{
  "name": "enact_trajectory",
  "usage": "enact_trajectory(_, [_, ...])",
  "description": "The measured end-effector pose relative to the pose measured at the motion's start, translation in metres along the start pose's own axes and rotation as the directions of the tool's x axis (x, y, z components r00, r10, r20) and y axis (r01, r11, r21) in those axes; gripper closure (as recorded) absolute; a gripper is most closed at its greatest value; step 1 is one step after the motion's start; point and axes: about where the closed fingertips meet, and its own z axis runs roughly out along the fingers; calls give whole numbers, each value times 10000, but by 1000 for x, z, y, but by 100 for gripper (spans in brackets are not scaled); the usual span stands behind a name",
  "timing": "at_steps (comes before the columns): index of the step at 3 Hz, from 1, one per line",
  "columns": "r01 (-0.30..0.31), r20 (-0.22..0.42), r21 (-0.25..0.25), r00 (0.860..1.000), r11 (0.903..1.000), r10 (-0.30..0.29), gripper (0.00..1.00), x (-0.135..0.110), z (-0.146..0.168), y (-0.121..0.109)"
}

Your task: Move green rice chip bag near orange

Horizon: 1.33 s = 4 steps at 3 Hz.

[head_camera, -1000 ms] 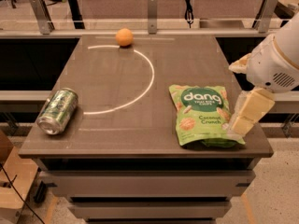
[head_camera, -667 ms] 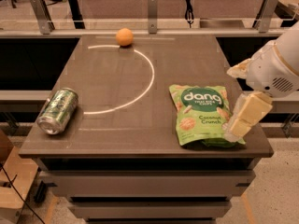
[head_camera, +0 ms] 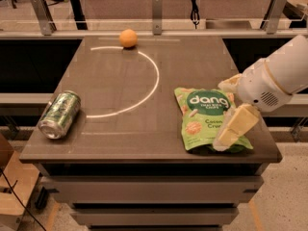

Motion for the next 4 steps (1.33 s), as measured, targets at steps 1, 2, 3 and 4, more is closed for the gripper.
enact_trajectory(1, [-394, 599, -429, 9973, 9983, 419, 0, 2, 51, 2])
enact_trajectory(2, [-454, 611, -460, 9970, 9979, 481, 8, 3, 58, 2])
enact_trajectory(3, [-455, 609, -458, 9970, 9979, 482, 32, 2, 57, 2])
enact_trajectory(4, [-419, 596, -295, 9973, 9987, 436, 54, 0, 53, 0])
